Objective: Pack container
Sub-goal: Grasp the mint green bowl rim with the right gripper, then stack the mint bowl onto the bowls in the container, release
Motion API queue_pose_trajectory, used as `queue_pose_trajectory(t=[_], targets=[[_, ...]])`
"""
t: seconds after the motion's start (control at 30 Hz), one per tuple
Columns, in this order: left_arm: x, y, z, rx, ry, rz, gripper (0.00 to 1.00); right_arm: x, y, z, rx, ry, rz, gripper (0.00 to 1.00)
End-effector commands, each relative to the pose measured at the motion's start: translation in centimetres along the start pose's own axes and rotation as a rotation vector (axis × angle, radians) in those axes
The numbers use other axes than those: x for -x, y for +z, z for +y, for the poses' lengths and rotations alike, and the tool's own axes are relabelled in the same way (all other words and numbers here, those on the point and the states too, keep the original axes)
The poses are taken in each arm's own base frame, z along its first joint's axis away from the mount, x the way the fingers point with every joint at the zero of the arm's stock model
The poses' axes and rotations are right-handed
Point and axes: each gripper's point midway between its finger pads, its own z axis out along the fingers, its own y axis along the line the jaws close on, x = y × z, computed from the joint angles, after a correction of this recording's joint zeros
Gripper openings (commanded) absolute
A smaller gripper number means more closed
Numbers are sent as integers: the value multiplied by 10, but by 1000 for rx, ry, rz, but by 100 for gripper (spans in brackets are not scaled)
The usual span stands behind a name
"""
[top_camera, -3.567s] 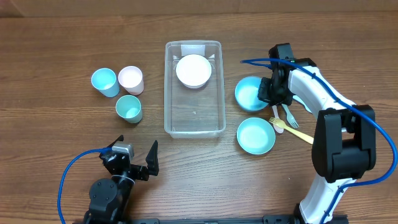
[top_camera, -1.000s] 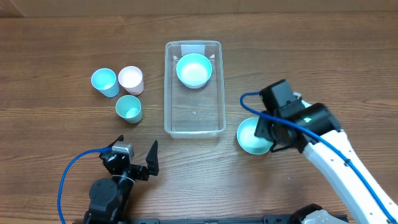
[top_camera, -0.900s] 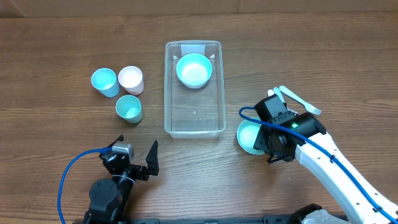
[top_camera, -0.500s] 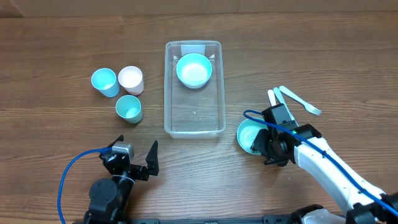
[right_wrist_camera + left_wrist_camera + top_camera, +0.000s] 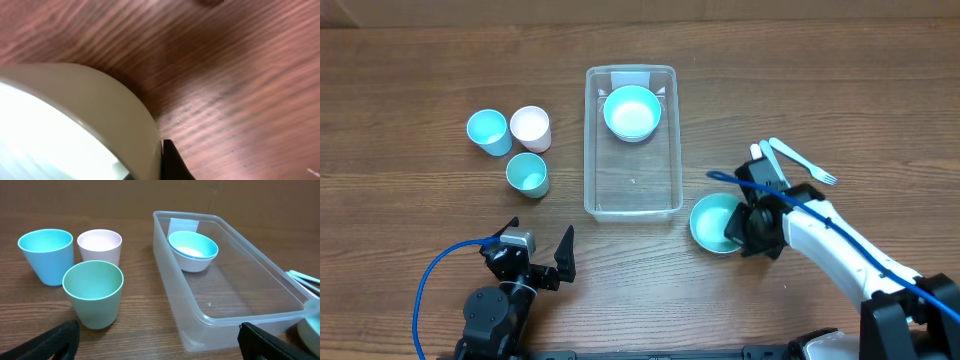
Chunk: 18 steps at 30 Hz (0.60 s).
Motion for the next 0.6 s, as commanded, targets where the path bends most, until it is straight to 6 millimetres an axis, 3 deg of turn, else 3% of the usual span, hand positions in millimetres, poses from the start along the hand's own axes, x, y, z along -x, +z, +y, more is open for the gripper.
queue_pose_trajectory(t=[0.0,0.03,0.1,0.13,0.2,0.27,0.33,0.4,0.47,0.57], targets=[[0,0,2,7,-15,-6,100,42,-48,12,-35,8,-153,4],[0,0,2,7,-15,-6,100,58,-77,16,-51,13,-218,4],[0,0,2,7,-15,-6,100,79,-116,27,-30,24,-307,4],[0,0,2,7,-15,-6,100,92,-144,43,34,33,-367,4],[0,0,2,7,-15,-6,100,107,-174,66,140,41,-434,4],[0,0,2,7,-15,-6,100,113,-194,114,353,-24,-456,4],[0,0,2,7,-15,-6,100,114,-197,146,466,-64,-454,4],[0,0,2,7,-15,-6,100,112,-188,175,530,-106,-428,4],[0,0,2,7,-15,-6,100,103,-166,206,563,-158,-389,4],[0,0,2,7,-15,-6,100,98,-132,229,531,-191,-337,4]])
